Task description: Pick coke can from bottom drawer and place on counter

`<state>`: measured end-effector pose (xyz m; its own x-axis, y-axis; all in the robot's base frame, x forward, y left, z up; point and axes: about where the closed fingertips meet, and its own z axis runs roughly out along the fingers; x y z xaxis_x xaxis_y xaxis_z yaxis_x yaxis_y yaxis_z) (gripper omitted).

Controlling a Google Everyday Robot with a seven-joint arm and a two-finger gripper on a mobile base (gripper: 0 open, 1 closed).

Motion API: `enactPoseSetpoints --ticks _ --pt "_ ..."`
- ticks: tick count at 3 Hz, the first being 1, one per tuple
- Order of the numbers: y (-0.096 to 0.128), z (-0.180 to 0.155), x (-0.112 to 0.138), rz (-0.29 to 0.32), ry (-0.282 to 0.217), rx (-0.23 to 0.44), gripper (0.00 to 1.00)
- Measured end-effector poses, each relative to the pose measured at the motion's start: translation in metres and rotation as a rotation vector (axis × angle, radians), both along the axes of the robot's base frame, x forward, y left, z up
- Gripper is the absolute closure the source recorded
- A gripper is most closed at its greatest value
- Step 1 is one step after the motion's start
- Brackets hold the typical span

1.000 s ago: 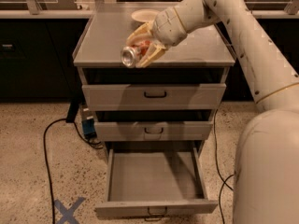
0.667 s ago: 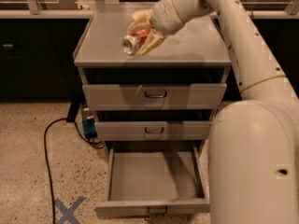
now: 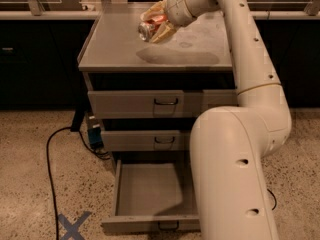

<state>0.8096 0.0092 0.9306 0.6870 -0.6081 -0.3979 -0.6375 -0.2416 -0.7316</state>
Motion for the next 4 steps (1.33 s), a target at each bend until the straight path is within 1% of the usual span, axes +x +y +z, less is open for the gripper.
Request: enactPoseSetpoints --ticks 1,2,3,4 --pt "-0.006 -0.021 0.03 -0.095 0.011 -0.005 1.0" --pt "-0.011 -0.062 0.044 -0.167 0.108 -0.011 1.0" --pt "-0.012 -0.084 0.043 -0.193 0.188 -0.015 1.0" --pt "-0.012 -0.084 0.043 -0.193 0.188 -0.015 0.82"
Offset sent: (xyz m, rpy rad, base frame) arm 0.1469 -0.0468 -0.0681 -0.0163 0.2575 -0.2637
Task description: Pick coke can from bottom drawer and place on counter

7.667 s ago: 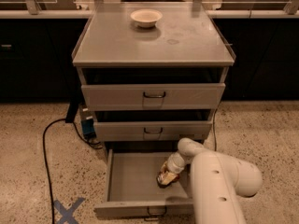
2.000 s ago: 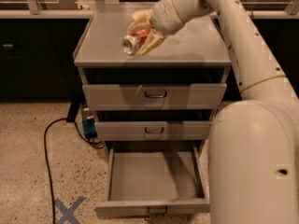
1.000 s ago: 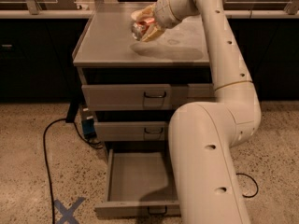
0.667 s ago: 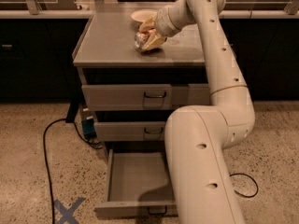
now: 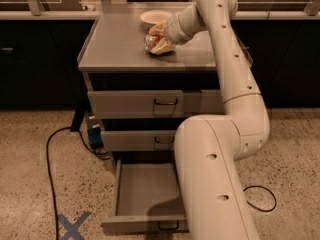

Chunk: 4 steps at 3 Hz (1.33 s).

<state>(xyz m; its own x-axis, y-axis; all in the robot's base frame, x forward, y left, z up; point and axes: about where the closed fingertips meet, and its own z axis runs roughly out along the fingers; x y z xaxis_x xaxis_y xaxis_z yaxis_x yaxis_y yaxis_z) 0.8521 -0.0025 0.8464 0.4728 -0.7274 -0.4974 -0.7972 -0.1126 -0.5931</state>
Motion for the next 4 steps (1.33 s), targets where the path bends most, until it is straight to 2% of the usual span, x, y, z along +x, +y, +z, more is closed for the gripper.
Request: enactPoseSetpoints --ticks 3,4 --pt "0.0001 -0.0001 0.0 0.0 0.0 0.0 0.12" --pt "0.0002 -0.0002 0.0 0.0 0.0 0.0 0.0"
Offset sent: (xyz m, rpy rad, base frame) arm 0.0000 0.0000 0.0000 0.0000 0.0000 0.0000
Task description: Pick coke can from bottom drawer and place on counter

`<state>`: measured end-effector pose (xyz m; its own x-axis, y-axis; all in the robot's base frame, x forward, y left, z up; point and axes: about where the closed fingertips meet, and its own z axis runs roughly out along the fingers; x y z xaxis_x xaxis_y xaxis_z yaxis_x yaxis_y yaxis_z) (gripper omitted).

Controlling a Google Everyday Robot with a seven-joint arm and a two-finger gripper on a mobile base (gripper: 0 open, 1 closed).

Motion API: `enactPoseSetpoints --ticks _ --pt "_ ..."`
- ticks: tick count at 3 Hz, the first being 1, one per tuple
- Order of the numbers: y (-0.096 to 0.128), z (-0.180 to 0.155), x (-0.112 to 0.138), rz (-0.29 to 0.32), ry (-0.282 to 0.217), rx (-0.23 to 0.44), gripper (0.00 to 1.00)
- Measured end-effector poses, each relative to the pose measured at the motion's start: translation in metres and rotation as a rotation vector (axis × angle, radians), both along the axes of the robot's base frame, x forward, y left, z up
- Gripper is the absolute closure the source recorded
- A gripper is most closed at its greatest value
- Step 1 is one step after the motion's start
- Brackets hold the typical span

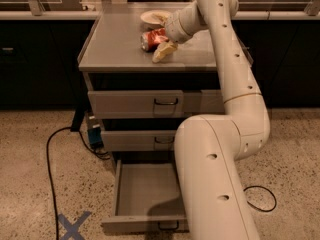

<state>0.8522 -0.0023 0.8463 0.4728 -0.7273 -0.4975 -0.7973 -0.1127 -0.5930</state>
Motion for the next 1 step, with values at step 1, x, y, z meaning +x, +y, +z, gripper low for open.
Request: enactPoseSetpoints --ticks 1 --pt "0.0 0.0 0.0 0.0 0.0 0.0 0.0"
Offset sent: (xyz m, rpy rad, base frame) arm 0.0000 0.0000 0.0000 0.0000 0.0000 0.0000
